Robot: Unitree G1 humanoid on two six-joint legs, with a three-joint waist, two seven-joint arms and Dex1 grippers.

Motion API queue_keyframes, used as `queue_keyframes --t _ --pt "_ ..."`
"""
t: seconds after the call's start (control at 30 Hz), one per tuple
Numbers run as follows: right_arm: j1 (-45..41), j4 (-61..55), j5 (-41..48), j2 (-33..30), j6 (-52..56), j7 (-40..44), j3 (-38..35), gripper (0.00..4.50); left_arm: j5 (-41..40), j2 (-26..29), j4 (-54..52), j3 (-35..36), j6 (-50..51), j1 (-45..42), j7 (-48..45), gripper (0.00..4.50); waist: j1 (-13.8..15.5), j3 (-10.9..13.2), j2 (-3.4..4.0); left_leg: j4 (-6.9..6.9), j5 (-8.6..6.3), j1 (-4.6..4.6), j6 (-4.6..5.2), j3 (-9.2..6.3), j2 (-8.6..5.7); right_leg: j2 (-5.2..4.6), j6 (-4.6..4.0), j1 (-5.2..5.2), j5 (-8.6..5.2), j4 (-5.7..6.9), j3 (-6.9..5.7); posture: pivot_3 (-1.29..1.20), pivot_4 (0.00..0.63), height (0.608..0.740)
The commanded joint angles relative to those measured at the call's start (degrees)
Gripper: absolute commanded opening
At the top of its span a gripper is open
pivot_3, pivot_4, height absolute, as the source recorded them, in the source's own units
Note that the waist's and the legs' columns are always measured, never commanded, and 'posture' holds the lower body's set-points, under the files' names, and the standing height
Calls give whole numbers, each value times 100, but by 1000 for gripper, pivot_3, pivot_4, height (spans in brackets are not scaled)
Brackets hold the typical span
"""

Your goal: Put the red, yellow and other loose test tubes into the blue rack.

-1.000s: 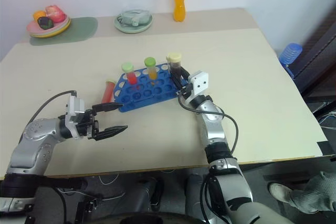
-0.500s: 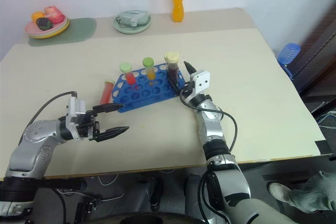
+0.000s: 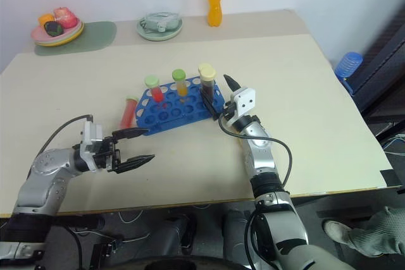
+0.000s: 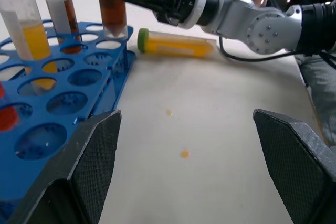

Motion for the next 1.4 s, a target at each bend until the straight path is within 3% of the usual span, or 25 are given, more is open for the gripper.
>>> queue_keyframes --t 0.03,0.37,0.6,0.63,1.4 --pt "-101 -134 -1 -55 -10 -27 11 4462 1 -38 30 25 -173 -62 -79 4135 1 0 0 0 0 0 0 0 0 0 0 0 0 0 0 0 150 740" --pt "-203 -116 129 -134 120 135 18 4462 28 -48 -35 48 -172 -48 -7 4135 -2 0 0 -1 0 0 0 0 0 0 0 2 0 0 0 0 150 740" --pt "-228 -142 105 -105 147 185 37 1115 0 -23 -304 21 -7 -23 159 4135 1 0 0 -1 0 0 0 0 0 -1 0 2 0 0 0 0 150 740" --pt "-220 -157 104 -105 149 187 48 850 -6 -17 -351 20 21 -13 181 4135 2 1 1 -1 0 -1 0 0 0 -1 0 2 0 0 0 0 150 740" --pt "-56 -222 123 -246 210 265 90 850 -29 3 -384 86 131 14 107 4135 17 2 0 -1 0 -3 0 0 0 -1 0 3 0 -2 0 0 150 740"
